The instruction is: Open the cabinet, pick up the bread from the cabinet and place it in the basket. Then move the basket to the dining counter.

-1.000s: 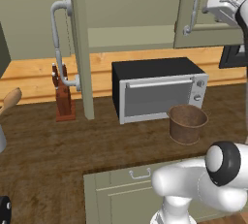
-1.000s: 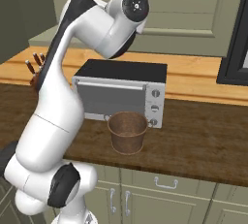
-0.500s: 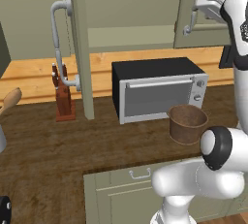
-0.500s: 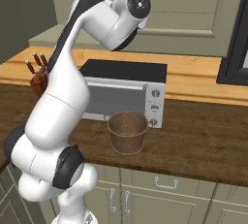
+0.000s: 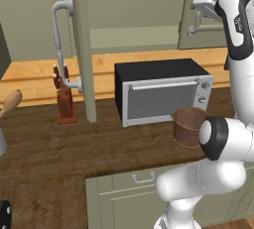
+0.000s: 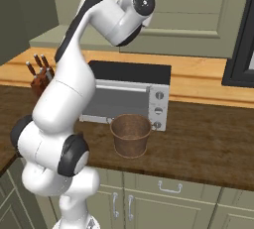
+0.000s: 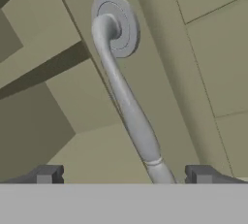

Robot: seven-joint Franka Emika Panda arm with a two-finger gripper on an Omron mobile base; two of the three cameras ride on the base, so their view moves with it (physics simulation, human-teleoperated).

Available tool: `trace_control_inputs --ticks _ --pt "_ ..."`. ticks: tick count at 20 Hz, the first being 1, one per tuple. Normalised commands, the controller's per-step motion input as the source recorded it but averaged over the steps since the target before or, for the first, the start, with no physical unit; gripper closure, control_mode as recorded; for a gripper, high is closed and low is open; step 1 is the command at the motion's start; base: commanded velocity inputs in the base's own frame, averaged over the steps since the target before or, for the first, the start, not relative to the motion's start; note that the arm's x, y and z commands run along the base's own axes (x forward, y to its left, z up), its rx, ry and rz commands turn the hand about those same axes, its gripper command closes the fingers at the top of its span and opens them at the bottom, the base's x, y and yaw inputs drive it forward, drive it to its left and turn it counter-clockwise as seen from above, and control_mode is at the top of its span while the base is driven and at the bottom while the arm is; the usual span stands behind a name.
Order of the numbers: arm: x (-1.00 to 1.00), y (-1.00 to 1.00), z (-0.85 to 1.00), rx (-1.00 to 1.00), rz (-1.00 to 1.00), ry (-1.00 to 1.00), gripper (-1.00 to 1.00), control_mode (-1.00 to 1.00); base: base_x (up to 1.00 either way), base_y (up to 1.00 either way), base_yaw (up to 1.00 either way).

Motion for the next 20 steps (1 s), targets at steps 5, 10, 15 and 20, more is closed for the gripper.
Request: trace_control_inputs --ticks 5,10,15,20 --pt "0.38 -0.01 -0.01 0.00 0.00 0.00 -1.00 -1.00 0.00 0.00 0.00" --pt "0.28 -0.07 -0.07 0.00 0.00 0.00 -1.00 -1.00 0.00 0.00 0.00" --pt "0.46 -0.08 -0.07 0.00 0.00 0.00 -1.00 -1.00 0.00 0.00 0.00" --pt "0.49 0.00 -0.07 0.00 0.00 0.00 -1.00 -1.00 0.00 0.00 0.00"
